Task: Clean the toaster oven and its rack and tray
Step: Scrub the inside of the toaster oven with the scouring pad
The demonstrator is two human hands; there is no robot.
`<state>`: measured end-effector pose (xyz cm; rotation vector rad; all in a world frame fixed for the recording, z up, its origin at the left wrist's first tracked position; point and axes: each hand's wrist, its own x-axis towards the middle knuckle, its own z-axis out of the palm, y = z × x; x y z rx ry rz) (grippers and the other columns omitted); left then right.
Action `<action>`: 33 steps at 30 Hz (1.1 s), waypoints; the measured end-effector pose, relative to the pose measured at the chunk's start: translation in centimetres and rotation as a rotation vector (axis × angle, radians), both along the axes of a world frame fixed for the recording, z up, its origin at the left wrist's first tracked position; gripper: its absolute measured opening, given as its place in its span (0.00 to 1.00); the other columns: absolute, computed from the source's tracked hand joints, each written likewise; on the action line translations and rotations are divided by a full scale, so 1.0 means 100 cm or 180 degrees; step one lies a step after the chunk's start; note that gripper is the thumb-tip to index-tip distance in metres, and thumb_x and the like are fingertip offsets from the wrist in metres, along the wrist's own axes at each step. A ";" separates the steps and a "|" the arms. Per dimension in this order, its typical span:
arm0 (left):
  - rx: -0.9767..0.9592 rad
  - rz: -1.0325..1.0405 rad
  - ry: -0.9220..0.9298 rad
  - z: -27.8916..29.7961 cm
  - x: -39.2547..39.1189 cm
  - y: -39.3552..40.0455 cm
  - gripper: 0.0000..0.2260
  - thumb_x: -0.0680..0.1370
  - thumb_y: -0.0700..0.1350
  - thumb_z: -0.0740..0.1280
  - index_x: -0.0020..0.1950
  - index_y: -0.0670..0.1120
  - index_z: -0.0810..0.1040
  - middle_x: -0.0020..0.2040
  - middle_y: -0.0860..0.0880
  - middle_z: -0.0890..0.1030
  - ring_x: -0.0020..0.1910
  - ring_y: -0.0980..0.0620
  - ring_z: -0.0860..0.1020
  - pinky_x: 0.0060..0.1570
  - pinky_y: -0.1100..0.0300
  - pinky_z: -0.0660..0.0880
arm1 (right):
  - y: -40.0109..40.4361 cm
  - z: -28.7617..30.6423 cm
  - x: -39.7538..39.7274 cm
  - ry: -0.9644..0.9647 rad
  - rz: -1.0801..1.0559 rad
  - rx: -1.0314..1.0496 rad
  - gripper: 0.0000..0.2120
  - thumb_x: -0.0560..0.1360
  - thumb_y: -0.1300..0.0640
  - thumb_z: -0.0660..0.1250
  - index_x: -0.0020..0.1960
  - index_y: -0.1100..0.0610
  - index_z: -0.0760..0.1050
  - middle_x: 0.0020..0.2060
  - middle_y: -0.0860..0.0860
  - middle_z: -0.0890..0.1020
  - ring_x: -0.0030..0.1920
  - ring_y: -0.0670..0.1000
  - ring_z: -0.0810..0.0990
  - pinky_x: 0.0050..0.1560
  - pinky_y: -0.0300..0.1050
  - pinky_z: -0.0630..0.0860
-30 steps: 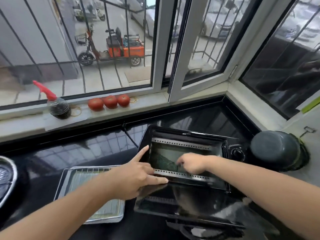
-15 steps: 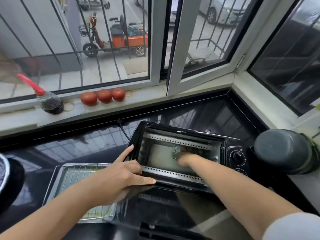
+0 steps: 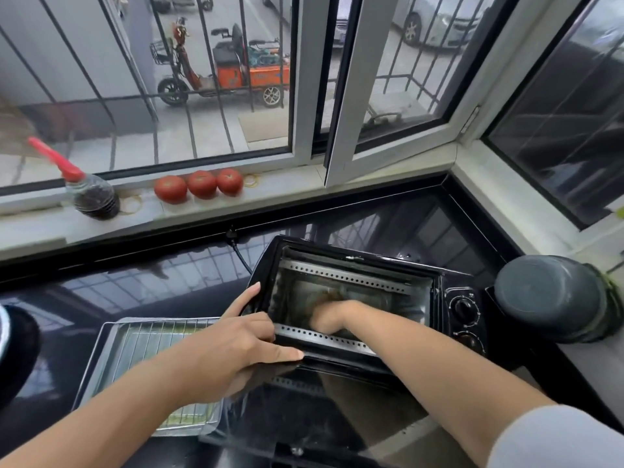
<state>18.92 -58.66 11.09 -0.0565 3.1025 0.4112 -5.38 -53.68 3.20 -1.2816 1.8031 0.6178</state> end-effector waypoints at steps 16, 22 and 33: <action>-0.0538 -0.0161 0.0044 0.005 -0.005 0.004 0.25 0.81 0.46 0.66 0.76 0.65 0.69 0.42 0.58 0.75 0.48 0.58 0.75 0.77 0.37 0.42 | 0.053 0.030 -0.026 0.0543 0.0659 -0.0251 0.23 0.86 0.54 0.46 0.76 0.63 0.63 0.76 0.59 0.64 0.75 0.56 0.64 0.72 0.43 0.59; -0.0417 -0.0152 -0.0178 0.015 -0.011 0.003 0.24 0.82 0.43 0.60 0.76 0.61 0.69 0.47 0.52 0.78 0.57 0.53 0.76 0.76 0.38 0.29 | 0.057 0.058 -0.001 0.1024 0.0055 0.0680 0.18 0.83 0.64 0.54 0.70 0.68 0.70 0.68 0.63 0.74 0.66 0.62 0.74 0.63 0.49 0.70; -0.0284 -0.0280 0.0344 -0.009 -0.003 0.004 0.11 0.80 0.43 0.60 0.56 0.55 0.78 0.37 0.55 0.71 0.53 0.51 0.74 0.74 0.35 0.27 | 0.113 0.127 0.004 0.2884 0.2704 0.0451 0.21 0.80 0.50 0.55 0.70 0.54 0.72 0.64 0.57 0.72 0.64 0.58 0.66 0.65 0.57 0.60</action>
